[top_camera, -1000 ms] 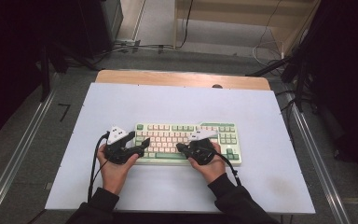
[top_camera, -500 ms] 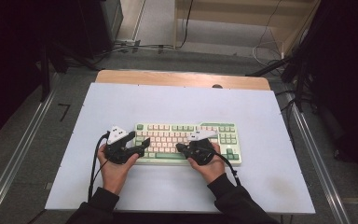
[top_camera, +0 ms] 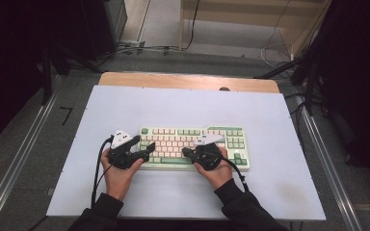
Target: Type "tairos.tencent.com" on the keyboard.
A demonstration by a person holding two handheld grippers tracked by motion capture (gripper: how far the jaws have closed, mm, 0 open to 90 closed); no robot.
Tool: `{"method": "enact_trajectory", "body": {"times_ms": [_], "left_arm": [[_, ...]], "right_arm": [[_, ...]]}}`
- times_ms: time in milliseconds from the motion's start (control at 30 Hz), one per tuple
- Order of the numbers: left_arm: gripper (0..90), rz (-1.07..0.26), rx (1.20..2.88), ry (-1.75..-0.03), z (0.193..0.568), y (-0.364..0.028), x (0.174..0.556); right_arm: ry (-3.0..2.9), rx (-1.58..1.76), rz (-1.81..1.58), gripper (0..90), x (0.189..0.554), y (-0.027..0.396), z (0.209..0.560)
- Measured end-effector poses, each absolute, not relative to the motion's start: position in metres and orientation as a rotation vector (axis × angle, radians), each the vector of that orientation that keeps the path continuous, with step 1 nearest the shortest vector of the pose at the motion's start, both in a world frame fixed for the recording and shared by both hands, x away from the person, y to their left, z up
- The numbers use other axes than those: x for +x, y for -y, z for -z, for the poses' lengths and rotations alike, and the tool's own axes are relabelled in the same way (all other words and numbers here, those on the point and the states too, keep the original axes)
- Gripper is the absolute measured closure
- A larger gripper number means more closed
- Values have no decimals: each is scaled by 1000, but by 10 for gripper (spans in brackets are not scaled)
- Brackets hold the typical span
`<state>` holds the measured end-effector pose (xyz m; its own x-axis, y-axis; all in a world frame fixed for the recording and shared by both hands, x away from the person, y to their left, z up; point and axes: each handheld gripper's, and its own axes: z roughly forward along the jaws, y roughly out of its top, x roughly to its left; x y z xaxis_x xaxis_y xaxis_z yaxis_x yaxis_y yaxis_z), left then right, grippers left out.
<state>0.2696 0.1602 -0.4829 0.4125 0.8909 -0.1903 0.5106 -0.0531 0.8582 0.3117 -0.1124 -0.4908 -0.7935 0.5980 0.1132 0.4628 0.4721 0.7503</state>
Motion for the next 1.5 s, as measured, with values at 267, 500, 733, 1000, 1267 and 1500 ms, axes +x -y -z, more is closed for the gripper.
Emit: {"method": "enact_trajectory", "body": {"times_ms": [267,500,733,1000,1267,1500], "left_arm": [[331,-495,1708,-1232,483,-160,270],[331,-494,1713,-1228,483,-159,270],[331,-488,1709,-1221,482,-158,271],[332,-470,1707,-1208,482,-155,275],[668,-418,1749,-1127,482,-146,279],[900,-350,1812,-1057,484,-133,286]], "right_arm": [[-2549,928,-1220,876,311,112,491],[-2556,925,-1209,876,312,111,493],[-2508,939,-1275,856,310,118,484],[-2455,1011,-1343,559,312,132,480],[-2414,1067,-1300,307,313,138,484],[-2408,1094,-1274,269,309,145,487]]}}
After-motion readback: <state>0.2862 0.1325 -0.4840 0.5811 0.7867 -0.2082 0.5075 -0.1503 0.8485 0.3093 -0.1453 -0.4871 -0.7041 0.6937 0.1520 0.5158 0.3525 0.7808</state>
